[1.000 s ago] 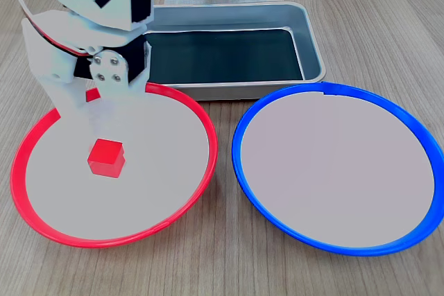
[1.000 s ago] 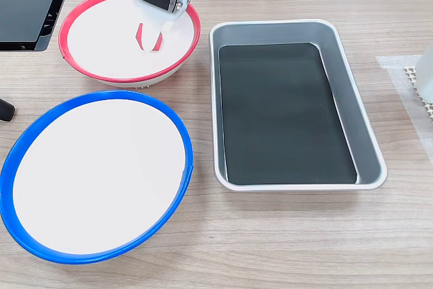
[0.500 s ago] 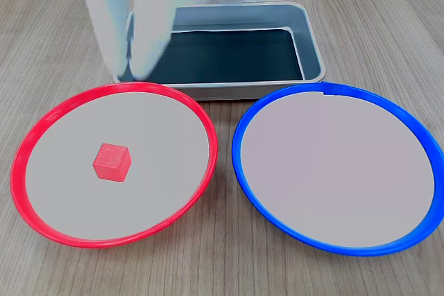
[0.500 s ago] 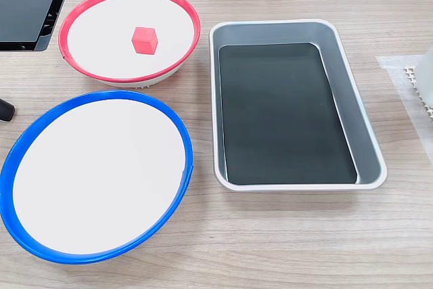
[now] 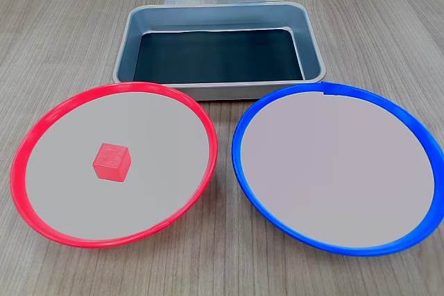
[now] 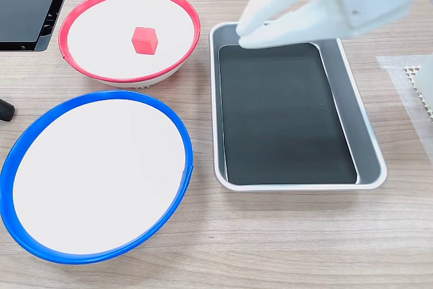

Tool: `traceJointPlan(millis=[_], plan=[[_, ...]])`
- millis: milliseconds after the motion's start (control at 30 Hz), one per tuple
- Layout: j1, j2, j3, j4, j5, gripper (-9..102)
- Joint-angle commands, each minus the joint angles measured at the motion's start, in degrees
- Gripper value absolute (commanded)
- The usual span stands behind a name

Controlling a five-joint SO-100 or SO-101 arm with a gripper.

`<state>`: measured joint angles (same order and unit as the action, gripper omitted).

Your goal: Move a red block from tray to red dish

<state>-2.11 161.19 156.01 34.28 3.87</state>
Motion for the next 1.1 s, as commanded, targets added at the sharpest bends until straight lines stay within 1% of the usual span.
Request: traceJointPlan(millis=[0,200,300,533,733,1067], plan=[[-0.3,13.5,8.4,1.8,6.3,-1],[0.3,24.1,17.1,6.7,7.6,-1],[0.3,25.8,17.1,10.6,8.5,0],[1.2,29.6,17.2,23.5,8.0,0],[1.1,29.6,17.2,23.5,7.8,1],[1.5,29.6,17.2,23.5,8.3,0]])
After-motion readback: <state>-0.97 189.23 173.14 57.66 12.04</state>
